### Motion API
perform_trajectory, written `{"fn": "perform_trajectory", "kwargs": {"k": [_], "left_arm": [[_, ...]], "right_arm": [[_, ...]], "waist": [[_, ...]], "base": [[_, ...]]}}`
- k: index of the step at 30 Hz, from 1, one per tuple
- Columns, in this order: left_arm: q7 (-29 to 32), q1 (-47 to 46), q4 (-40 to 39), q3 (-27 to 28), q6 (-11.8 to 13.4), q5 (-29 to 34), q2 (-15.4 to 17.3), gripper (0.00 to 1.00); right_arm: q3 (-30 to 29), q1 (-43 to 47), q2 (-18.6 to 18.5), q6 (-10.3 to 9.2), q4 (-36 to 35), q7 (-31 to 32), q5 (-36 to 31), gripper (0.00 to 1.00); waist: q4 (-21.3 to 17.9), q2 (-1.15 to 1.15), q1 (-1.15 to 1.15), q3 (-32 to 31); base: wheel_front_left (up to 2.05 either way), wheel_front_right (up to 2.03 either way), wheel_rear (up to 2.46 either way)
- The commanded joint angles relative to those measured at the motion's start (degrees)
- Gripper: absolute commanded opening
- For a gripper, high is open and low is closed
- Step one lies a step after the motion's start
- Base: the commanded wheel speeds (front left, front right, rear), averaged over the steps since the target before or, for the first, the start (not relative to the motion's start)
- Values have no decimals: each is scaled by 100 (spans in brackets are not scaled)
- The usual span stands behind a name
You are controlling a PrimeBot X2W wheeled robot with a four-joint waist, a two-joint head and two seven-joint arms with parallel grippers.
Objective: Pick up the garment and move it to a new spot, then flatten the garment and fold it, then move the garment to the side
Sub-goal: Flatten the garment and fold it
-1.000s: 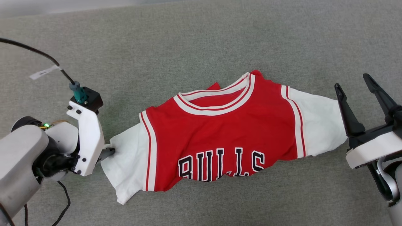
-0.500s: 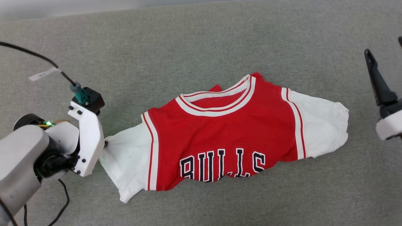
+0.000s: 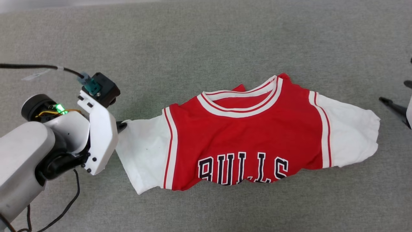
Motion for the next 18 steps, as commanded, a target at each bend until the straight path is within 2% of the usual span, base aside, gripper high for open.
{"fn": "perform_trajectory", "kwargs": {"k": [1, 4, 7, 12, 15, 18], "left_arm": [[-37, -84, -58, 16, 36, 57, -22, 0], [-50, -168, -206, 28, 59, 135, -62, 0], [-85, -244, -306, 59, 74, 185, -97, 0], [-148, -357, -355, 90, 73, 257, -166, 0], [-195, -383, -312, 78, 50, 300, -220, 0], [-250, -345, -240, 55, 20, 279, -270, 0]], "right_arm": [[101, -147, -8, -4, 64, 183, 116, 100], [359, -348, 80, -4, 351, 651, 344, 100], [539, -502, 238, -3, 702, 850, 427, 100], [921, -534, 475, -3, 1193, 765, 446, 100], [1363, -315, 567, -3, 1409, 683, 515, 100], [1618, -262, 629, 5, 1461, 418, 666, 100]], "waist": [[88, 0, 0, 107], [183, 0, 0, 248], [267, 0, 0, 399], [393, 0, 0, 623], [446, 0, 0, 679], [441, 0, 0, 646]], "base": [[0, 0, 0], [0, 0, 0], [0, 0, 0], [0, 0, 0], [0, 0, 0], [0, 0, 0]]}}
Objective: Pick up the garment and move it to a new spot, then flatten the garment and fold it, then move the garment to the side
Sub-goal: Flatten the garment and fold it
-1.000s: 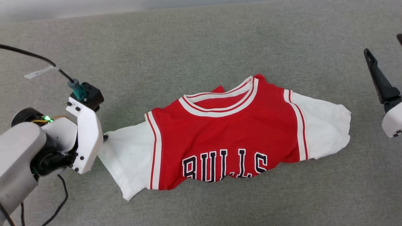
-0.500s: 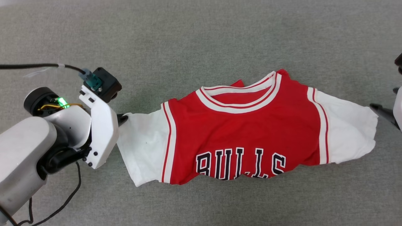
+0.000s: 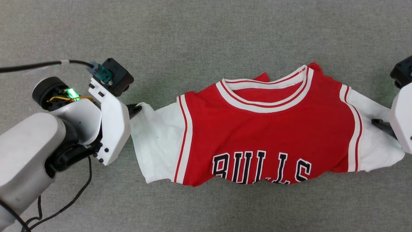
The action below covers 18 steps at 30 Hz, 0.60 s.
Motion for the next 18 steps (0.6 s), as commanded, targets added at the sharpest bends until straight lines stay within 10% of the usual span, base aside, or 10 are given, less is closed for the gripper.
{"fn": "perform_trajectory", "kwargs": {"k": [1, 2, 3, 18], "left_arm": [[-64, -2, 24, -1, -32, 4, -27, 0], [-115, 24, 63, 1, -31, 15, -29, 0], [-165, 53, 110, 4, -40, 19, -33, 0], [-1243, 177, 56, 428, 15, 106, 219, 0]], "right_arm": [[393, 253, 293, 16, 118, -174, 21, 95], [436, 156, 247, 16, 89, -366, -64, 9], [488, 67, 186, 16, 79, -531, -125, 0], [240, -417, -479, 7, -328, -2625, 55, 0]], "waist": [[-29, 0, 0, -57], [-50, 0, 0, -104], [-72, 0, 0, -163], [-318, 0, 0, -1224]], "base": [[0, 0, 0], [0, 0, 0], [0, 0, 0], [0, 0, 0]]}}
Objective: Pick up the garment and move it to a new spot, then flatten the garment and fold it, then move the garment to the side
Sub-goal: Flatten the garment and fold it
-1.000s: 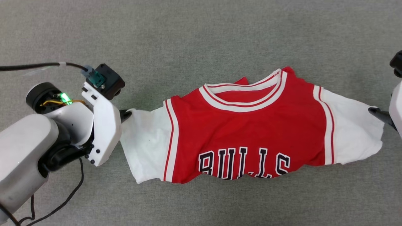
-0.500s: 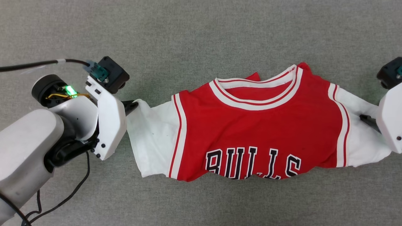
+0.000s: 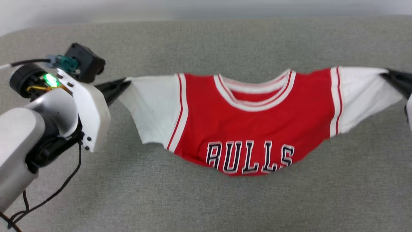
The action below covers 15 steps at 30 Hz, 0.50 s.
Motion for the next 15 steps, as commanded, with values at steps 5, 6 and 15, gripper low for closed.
{"fn": "perform_trajectory", "kwargs": {"k": [5, 6, 15], "left_arm": [[-311, -218, -188, 275, 147, 103, 45, 0], [-367, -297, -218, 331, 163, 138, 36, 0], [-396, -1540, -41, 782, 263, 457, -325, 0]], "right_arm": [[-500, -275, -33, -4, -182, -436, -97, 0], [-621, -332, 3, -4, -195, -518, -166, 0], [-1511, -1441, 659, -4, -88, -520, -1110, 0]], "waist": [[-80, 0, 0, -190], [-85, 0, 0, -194], [-94, 0, 0, 205]], "base": [[0, 0, 0], [0, 0, 0], [0, 0, 0]]}}
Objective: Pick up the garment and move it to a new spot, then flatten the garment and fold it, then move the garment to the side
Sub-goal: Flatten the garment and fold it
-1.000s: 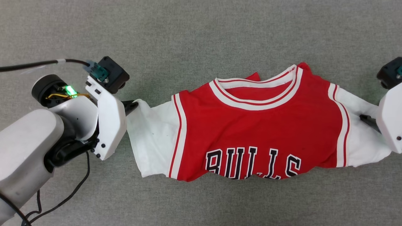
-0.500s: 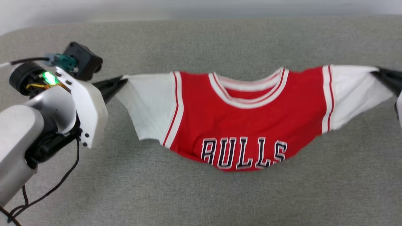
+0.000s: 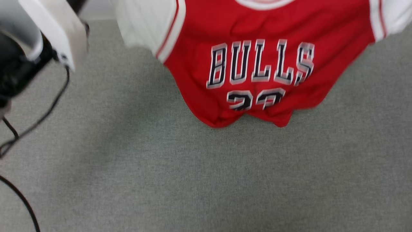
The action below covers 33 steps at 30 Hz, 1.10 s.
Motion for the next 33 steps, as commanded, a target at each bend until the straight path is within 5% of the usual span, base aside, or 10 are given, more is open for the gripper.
{"fn": "perform_trajectory", "kwargs": {"k": [1, 14, 25, 33], "left_arm": [[7, -364, 114, 96, -7, 96, -118, 0], [-720, -2759, 1840, 620, -318, 676, -994, 0], [-1343, -4066, 2910, 771, -595, 836, -1225, 0], [-1718, -3684, 3425, 495, -681, 729, -1306, 0]], "right_arm": [[-153, -417, 210, -4, 96, 36, -220, 0], [-732, -3172, 1645, -4, 1596, -513, -1847, 0], [-699, -4671, 2256, -4, 2770, -1113, -2399, 0], [-134, -4440, 2334, -4, 3472, -1455, -2276, 0]], "waist": [[-15, 0, 0, 269], [-75, 0, 0, 1503], [-55, 0, 0, 1749], [5, 0, 0, 1696]], "base": [[0, 0, 0], [0, 0, 0], [0, 0, 0], [0, 0, 0]]}}
